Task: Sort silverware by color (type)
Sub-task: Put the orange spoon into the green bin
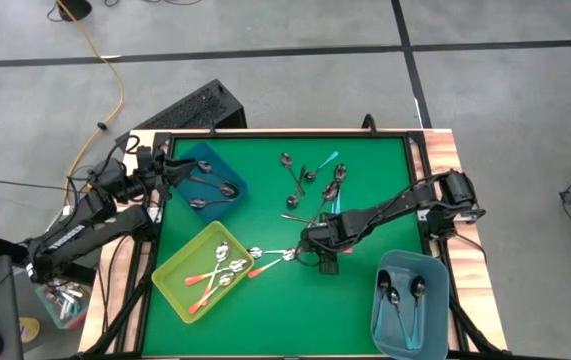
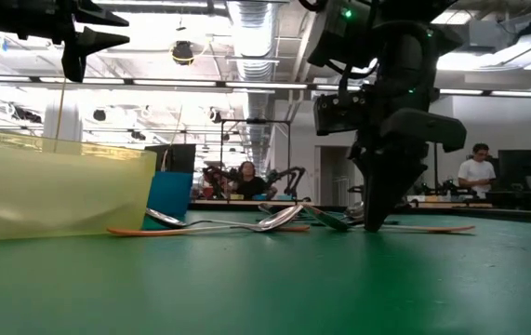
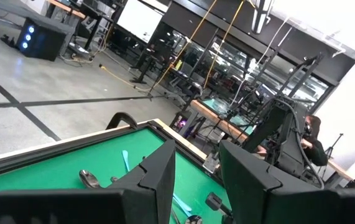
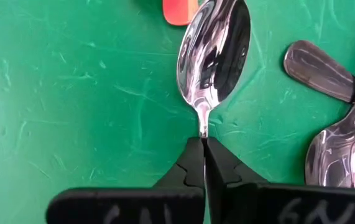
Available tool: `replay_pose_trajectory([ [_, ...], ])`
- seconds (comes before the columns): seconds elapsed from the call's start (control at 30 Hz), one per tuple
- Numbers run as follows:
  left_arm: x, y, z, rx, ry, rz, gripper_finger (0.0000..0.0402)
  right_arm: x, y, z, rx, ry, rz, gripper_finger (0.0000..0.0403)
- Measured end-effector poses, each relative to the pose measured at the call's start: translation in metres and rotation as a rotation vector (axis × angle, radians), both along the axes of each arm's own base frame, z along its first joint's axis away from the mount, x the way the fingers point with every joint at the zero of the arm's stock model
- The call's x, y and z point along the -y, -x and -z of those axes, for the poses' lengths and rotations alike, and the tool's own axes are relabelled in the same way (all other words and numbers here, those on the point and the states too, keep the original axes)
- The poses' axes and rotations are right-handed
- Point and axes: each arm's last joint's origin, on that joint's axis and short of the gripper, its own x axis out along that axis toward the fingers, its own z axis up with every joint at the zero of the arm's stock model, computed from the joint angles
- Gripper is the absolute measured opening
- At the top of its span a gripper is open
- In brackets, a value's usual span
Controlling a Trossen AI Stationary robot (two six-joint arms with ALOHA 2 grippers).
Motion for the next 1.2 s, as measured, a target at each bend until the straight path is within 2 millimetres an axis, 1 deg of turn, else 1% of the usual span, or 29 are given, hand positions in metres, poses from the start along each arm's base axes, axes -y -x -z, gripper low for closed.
replay_pose_trajectory([
  [0.13, 0.0, 0.0, 0.0, 0.0, 0.001, 0.0, 0.011, -0.001, -0.005, -0.005, 0.013, -0.015, 0.038, 0.0008],
  [0.23, 0.0, 0.0, 0.0, 0.0, 0.001, 0.0, 0.011, -0.003, -0.013, -0.013, 0.04, -0.034, 0.036, 0.0004],
  [0.47, 0.0, 0.0, 0.0, 0.0, 0.001, 0.0, 0.011, -0.003, -0.033, -0.042, 0.154, -0.039, 0.053, 0.0002],
  [0.6, 0.0, 0.0, 0.0, 0.0, 0.001, 0.001, 0.011, -0.002, -0.047, -0.066, 0.245, -0.013, 0.072, 0.0001],
  [0.73, 0.0, 0.0, 0.0, 0.0, 0.001, 0.009, 0.011, -0.004, -0.064, -0.097, 0.406, 0.041, 0.074, 0.0001],
  [0.83, 0.0, 0.0, 0.0, 0.005, 0.012, 0.015, 0.011, -0.002, -0.077, -0.118, 0.569, 0.071, 0.07, 0.0001],
  [0.93, 0.0, 0.0, 0.0, 0.014, 0.032, 0.017, 0.011, 0.003, -0.09, -0.135, 0.762, 0.078, 0.103, 0.0001],
  [1.03, 0.0, 0.0, 0.0, 0.028, 0.064, 0.019, 0.011, 0.008, -0.102, -0.145, 0.939, 0.085, 0.142, 0.0001],
  [1.1, 0.0, 0.0, 0.0, 0.038, 0.085, 0.02, 0.011, 0.011, -0.106, -0.149, 1.011, 0.086, 0.15, 0.0001],
  [1.2, 0.0, 0.0, -0.001, 0.056, 0.108, 0.023, 0.011, 0.015, -0.118, -0.149, 1.122, 0.073, 0.17, 0.0001],
])
